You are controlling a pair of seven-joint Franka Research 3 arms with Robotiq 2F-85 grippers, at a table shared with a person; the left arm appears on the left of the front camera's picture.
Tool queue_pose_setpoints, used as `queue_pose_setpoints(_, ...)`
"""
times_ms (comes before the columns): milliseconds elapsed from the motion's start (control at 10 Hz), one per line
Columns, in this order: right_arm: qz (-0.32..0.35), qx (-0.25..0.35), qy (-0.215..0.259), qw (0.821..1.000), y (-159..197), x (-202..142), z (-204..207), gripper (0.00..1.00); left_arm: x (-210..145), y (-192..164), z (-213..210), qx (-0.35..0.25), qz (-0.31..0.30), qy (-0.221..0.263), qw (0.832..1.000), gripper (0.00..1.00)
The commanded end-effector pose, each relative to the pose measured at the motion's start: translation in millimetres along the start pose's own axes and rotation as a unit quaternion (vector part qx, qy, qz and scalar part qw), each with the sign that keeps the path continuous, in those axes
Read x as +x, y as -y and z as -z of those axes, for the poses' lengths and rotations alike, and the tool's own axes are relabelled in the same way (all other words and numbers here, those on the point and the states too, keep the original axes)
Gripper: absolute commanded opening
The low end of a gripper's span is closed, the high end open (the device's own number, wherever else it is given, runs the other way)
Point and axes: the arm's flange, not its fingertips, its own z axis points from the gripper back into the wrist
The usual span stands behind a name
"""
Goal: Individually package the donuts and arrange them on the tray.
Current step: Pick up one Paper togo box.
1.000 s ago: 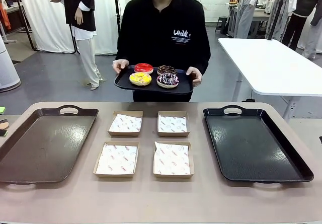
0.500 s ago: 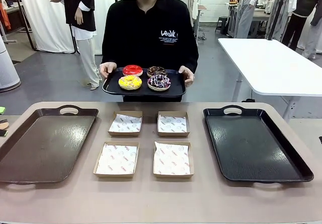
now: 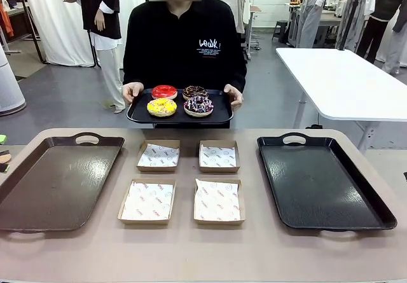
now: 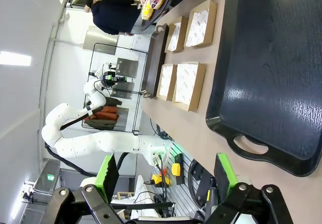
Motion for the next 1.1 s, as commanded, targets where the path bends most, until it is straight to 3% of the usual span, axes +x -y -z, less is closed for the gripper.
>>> queue_pose_setpoints(0,-0.009,0.013,0.008,1.000,3,1,1,1.00,-1,0,-1,-0.010,0.004,0.005,1.000,1.00)
queue_pose_setpoints(800,-0.009,0.013,0.008,1.000,3,1,1,1.00,-1,0,-1,-0.010,0.004,0.005,1.000,1.00)
queue_pose_setpoints(1000,0.010,-0.011,0.003,1.000,-12,1,10,1.00,-1,0,-1,-0.010,0.004,0.005,1.000,1.00)
